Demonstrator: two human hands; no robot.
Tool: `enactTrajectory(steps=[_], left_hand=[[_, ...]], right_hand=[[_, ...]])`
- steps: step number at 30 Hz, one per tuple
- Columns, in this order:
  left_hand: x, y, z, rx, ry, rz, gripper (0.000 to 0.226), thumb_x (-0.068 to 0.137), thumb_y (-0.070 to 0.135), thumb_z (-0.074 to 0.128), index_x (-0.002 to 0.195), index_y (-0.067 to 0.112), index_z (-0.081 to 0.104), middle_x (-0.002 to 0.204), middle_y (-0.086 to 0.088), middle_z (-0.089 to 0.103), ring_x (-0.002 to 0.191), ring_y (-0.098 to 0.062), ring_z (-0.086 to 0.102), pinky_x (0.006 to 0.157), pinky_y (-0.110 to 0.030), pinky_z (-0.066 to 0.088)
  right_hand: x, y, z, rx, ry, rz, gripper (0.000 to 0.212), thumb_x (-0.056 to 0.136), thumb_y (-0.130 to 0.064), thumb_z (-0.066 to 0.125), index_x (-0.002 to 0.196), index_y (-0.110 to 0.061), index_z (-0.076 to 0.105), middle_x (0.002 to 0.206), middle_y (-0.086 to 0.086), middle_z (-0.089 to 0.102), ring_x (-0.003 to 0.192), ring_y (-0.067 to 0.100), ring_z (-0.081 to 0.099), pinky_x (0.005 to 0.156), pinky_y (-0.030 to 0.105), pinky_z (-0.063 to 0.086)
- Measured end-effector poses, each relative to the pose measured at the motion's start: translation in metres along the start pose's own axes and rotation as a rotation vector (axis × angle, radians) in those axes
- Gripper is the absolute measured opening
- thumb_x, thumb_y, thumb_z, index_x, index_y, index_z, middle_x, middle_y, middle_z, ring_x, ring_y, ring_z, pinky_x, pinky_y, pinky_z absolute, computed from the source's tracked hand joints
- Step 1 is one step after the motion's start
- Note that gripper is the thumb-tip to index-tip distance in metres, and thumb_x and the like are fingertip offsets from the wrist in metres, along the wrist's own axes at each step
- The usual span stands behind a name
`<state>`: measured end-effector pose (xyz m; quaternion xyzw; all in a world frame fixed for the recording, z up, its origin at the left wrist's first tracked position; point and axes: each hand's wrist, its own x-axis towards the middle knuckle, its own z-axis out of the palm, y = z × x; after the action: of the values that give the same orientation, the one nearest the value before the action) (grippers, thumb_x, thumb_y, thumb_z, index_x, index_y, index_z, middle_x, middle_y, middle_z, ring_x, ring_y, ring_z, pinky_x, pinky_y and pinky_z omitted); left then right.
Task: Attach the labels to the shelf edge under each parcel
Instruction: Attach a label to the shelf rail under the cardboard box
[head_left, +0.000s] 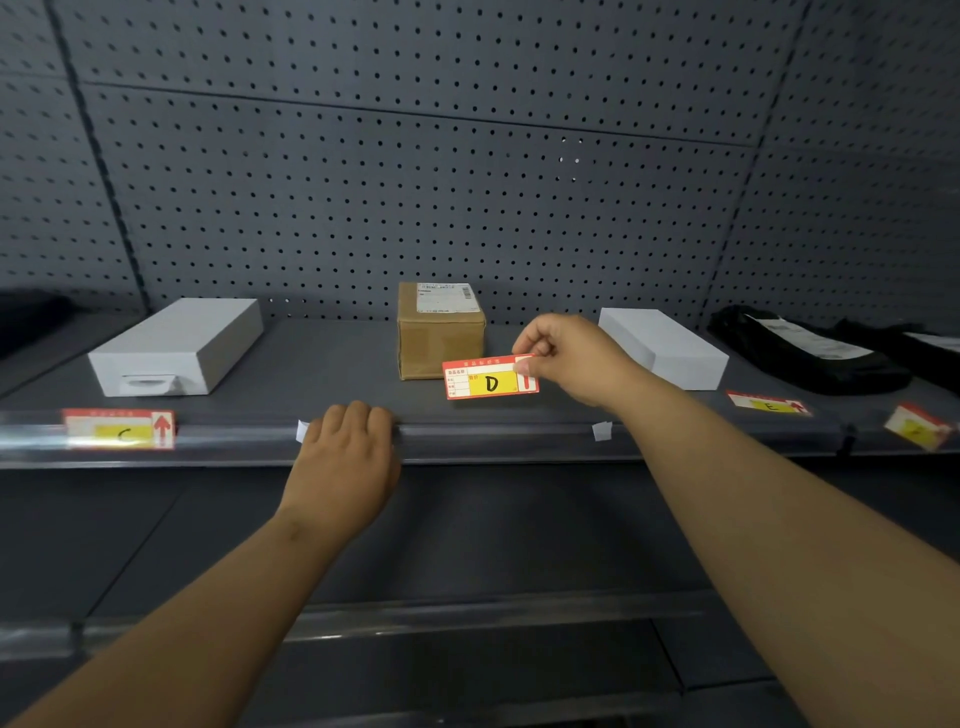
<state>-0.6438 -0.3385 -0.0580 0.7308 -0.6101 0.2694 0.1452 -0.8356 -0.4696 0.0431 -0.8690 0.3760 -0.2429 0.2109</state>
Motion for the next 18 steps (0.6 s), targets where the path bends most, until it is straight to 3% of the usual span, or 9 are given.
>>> enactTrajectory(steps=[2, 4, 6, 11, 18], left_hand=[[0.0, 0.001, -0.002, -0.005, 0.022, -0.01, 0.021, 0.075, 0.017, 0.043, 0.08, 0.004, 0.058, 0.071, -0.014, 0.055, 0.063, -0.033, 0.053, 0.06, -0.038, 0.047], [-0.001, 0.002, -0.003, -0.019, 0.022, -0.011, 0.011, 0.071, 0.009, 0.062, 0.079, 0.003, 0.059, 0.071, -0.015, 0.055, 0.062, -0.033, 0.053, 0.059, -0.039, 0.047], [-0.001, 0.002, -0.003, -0.032, -0.009, -0.008, 0.022, 0.063, 0.006, 0.074, 0.079, 0.002, 0.059, 0.07, -0.015, 0.054, 0.061, -0.033, 0.052, 0.058, -0.039, 0.046], [-0.002, 0.002, 0.0, -0.046, -0.01, 0.0, 0.022, 0.065, 0.009, 0.075, 0.081, 0.005, 0.06, 0.074, -0.014, 0.054, 0.064, -0.032, 0.052, 0.062, -0.039, 0.047], [-0.002, -0.001, 0.001, -0.055, -0.002, 0.014, 0.024, 0.065, 0.012, 0.076, 0.083, 0.007, 0.061, 0.078, -0.012, 0.057, 0.066, -0.029, 0.054, 0.063, -0.038, 0.049]], right_hand=[[0.0, -0.001, 0.001, 0.006, -0.002, -0.001, 0.009, 0.087, -0.01, 0.063, 0.095, -0.011, 0.062, 0.089, 0.008, 0.065, 0.081, 0.015, 0.057, 0.064, 0.02, 0.042], [-0.001, -0.003, 0.002, 0.021, -0.005, -0.01, 0.009, 0.086, -0.01, 0.064, 0.095, -0.011, 0.063, 0.087, 0.008, 0.064, 0.08, 0.015, 0.056, 0.063, 0.019, 0.041], [-0.002, -0.006, 0.005, 0.042, -0.015, -0.024, 0.01, 0.086, -0.009, 0.064, 0.096, -0.011, 0.065, 0.084, 0.006, 0.061, 0.077, 0.014, 0.054, 0.061, 0.016, 0.041], [-0.001, -0.009, 0.022, 0.089, -0.056, -0.068, 0.011, 0.082, -0.004, 0.067, 0.093, -0.006, 0.069, 0.072, 0.001, 0.057, 0.06, 0.005, 0.046, 0.057, 0.013, 0.039], [-0.001, -0.006, 0.04, -0.029, -0.097, -0.081, 0.008, 0.084, -0.009, 0.065, 0.092, -0.013, 0.067, 0.068, -0.011, 0.054, 0.063, 0.001, 0.048, 0.06, 0.018, 0.041]])
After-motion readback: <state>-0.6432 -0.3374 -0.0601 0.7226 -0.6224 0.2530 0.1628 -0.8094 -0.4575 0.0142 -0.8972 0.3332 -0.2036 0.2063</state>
